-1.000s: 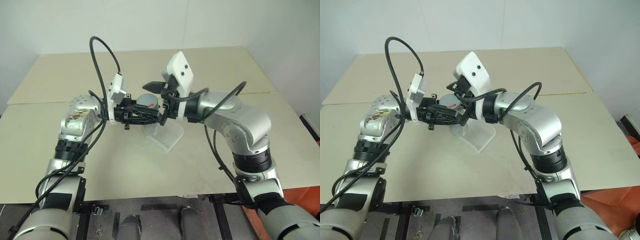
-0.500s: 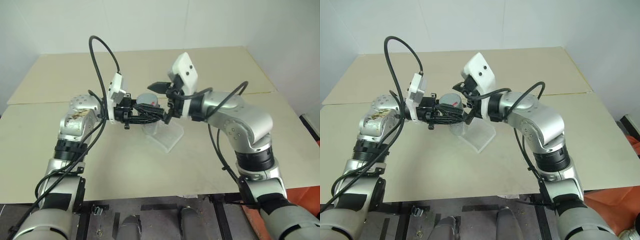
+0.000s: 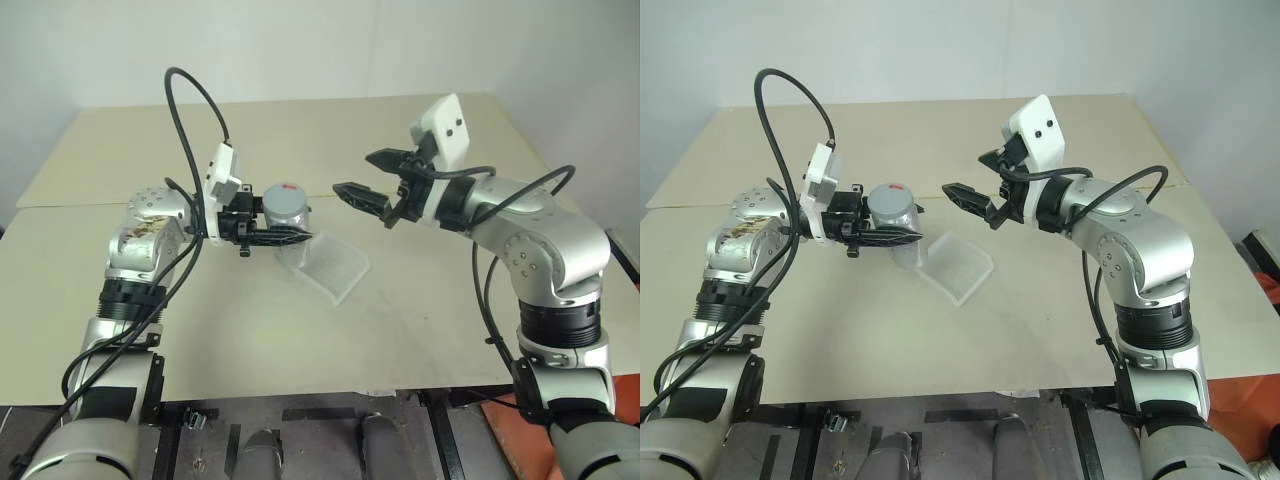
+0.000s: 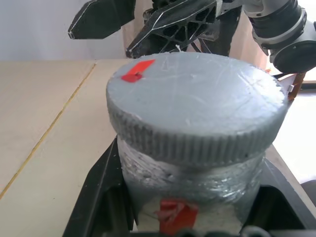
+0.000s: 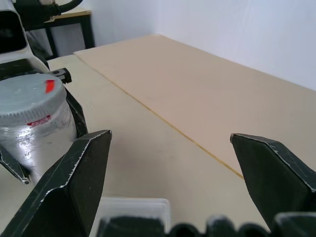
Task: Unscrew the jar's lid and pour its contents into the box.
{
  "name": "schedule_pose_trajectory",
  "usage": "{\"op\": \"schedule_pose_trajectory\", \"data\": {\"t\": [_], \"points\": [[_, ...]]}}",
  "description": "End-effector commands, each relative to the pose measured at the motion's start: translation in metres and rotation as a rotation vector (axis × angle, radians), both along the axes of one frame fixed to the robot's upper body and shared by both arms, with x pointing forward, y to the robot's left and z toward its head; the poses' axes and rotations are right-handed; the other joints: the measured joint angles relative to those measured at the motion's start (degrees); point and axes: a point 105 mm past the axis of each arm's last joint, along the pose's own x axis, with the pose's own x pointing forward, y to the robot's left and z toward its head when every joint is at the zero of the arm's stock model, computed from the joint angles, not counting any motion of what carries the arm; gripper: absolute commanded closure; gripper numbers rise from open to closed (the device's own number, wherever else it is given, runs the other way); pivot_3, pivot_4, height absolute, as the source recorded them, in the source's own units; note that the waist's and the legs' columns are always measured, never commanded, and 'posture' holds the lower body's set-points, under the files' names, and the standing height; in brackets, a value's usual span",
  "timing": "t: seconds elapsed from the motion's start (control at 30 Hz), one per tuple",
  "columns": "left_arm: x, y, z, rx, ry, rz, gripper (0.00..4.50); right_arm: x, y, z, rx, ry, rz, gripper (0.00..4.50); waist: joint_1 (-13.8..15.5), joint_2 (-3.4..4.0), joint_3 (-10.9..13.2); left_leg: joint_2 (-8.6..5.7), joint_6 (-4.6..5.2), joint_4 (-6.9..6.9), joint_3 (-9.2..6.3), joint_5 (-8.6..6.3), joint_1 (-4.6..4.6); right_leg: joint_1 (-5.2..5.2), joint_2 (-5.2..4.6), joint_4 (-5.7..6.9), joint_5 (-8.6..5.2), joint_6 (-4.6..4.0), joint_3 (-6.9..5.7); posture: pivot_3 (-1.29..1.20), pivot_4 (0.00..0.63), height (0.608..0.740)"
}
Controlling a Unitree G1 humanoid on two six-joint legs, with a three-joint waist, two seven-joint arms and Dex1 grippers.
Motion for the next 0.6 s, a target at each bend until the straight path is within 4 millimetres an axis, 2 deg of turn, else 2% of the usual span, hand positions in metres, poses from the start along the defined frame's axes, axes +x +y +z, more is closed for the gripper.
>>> {"op": "schedule_pose_trajectory", "data": {"t": [0.03,0.2,0.33,0.43,0.6], "points": [[-0.004,-0.003,0.010,-0.014,-0.048,-0.026,2.48,-0.009,-0.004,0.010,0.006,-0.044,0.009,0.01,0.01,0.00,0.00,0.01,0.00,0.00,0.00,0.00,0.01,0.00,0.01,0.01,0.00,0.00,0.00,0.00,0.150,0.740],[-0.002,-0.005,0.009,-0.018,-0.047,-0.025,2.48,-0.033,0.005,0.012,-0.017,-0.053,0.117,0.01,0.18,0.00,0.00,0.00,0.00,0.01,-0.02,0.00,-0.03,0.00,0.00,-0.01,0.00,0.00,-0.01,0.00,0.150,0.740],[-0.001,-0.008,0.010,-0.024,-0.049,-0.027,2.48,-0.052,0.024,0.018,-0.004,-0.070,0.215,0.01,0.12,0.00,0.00,0.00,0.00,0.00,-0.02,0.00,0.01,0.01,0.00,0.01,0.00,0.00,-0.01,0.00,0.150,0.740],[0.000,-0.009,0.011,-0.027,-0.052,-0.031,2.48,-0.054,0.037,0.017,-0.006,-0.072,0.234,0.01,0.12,0.00,0.00,0.00,0.00,0.00,-0.02,0.00,0.02,0.02,0.01,0.02,0.00,0.00,-0.01,0.00,0.150,0.740],[0.001,-0.012,0.013,-0.031,-0.060,-0.039,2.48,-0.044,0.055,0.015,-0.020,-0.082,0.212,0.01,0.14,0.00,0.00,0.00,0.00,0.00,-0.03,0.00,0.01,0.01,0.00,0.01,0.00,0.00,-0.01,0.00,0.150,0.740]]}}
